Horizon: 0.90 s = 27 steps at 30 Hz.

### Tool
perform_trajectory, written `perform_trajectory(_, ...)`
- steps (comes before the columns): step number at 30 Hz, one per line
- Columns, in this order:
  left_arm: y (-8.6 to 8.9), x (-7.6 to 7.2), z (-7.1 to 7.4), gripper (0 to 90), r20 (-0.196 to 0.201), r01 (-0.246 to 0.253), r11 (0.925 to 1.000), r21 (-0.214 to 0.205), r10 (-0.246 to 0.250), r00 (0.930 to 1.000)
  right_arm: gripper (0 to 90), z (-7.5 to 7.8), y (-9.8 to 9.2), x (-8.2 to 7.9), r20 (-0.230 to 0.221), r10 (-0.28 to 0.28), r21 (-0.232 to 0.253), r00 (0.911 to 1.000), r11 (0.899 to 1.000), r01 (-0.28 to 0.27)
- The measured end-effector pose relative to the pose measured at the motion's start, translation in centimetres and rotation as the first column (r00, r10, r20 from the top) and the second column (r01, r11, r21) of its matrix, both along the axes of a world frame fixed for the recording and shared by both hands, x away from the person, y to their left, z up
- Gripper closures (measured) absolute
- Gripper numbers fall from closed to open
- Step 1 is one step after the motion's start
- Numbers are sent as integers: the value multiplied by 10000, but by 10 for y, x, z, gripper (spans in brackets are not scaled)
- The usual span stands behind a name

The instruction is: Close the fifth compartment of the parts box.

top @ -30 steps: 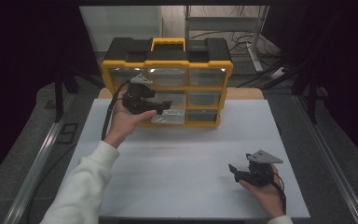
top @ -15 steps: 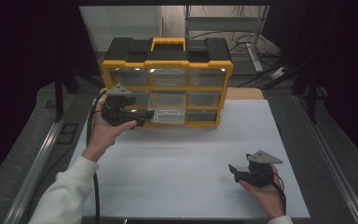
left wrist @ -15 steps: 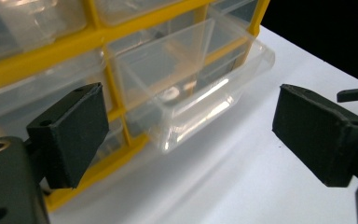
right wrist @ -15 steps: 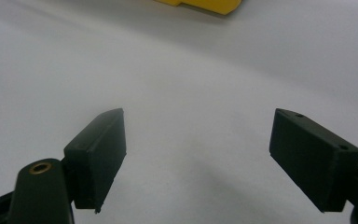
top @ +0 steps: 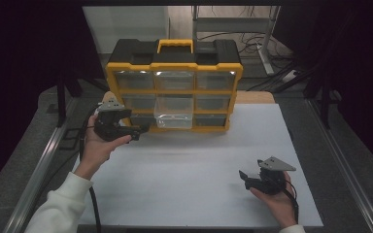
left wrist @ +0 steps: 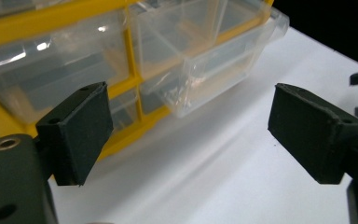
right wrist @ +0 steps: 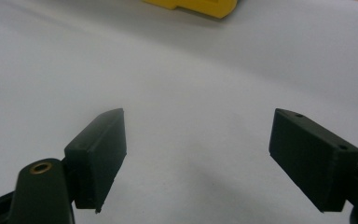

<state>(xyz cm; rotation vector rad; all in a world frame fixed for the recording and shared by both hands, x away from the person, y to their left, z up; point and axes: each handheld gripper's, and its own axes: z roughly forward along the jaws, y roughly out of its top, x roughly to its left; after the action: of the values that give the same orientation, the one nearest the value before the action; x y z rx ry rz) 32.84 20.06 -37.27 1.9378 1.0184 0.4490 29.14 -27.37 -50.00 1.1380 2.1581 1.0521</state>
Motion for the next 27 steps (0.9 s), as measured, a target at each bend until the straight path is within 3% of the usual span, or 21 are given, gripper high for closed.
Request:
perform_trajectory(5, 3, -9, -10, 202, 132, -32, 9999, 106, 30, 9999, 195, -1, 1, 0, -35, 28, -21, 10000, 10000, -29)
perform_trajectory(12, 5, -13, -21, 254, 22, -120, 9999, 60, 120, 9999, 194, -1, 1, 1, -82, 41, -11, 10000, 10000, -41)
perform_trajectory(27, -1, -16, -48, 516, -377, 337, 9987, 390, -322, 9988, 193, 0, 1, 0, -42, 151, 55, 9999, 9999, -150)
